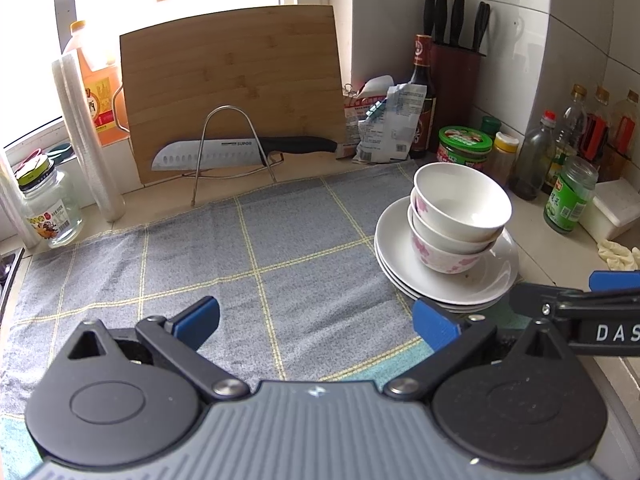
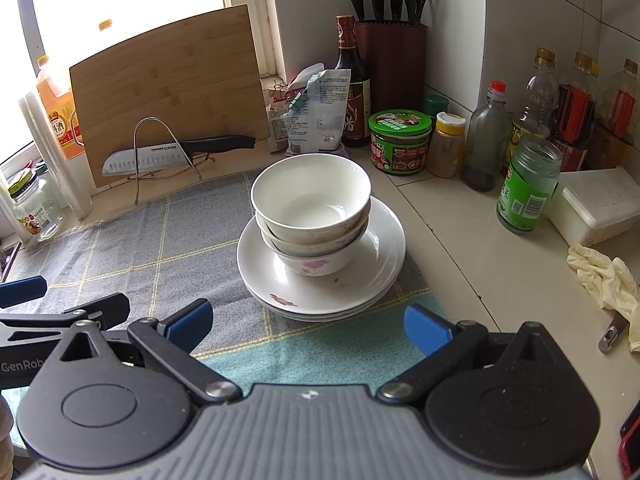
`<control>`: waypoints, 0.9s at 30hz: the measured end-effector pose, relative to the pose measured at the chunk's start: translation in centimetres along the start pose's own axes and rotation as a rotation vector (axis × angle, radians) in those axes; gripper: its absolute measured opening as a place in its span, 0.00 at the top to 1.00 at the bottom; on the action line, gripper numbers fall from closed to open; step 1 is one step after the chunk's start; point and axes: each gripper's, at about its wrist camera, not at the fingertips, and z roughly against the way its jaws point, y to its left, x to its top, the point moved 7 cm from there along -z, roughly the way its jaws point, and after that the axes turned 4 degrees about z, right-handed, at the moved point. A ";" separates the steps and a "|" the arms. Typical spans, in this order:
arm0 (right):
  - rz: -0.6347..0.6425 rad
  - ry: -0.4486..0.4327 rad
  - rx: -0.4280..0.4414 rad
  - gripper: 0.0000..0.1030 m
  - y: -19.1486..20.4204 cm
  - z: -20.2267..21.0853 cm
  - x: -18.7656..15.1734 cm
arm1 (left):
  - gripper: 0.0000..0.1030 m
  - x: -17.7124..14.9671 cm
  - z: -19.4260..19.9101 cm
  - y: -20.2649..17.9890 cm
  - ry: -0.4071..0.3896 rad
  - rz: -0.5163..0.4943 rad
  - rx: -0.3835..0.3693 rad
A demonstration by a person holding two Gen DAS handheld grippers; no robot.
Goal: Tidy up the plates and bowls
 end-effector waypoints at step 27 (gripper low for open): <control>-0.002 -0.003 0.006 0.00 0.0 -0.1 -0.1 | 0.01 0.0 0.0 0.0 0.004 0.011 -0.003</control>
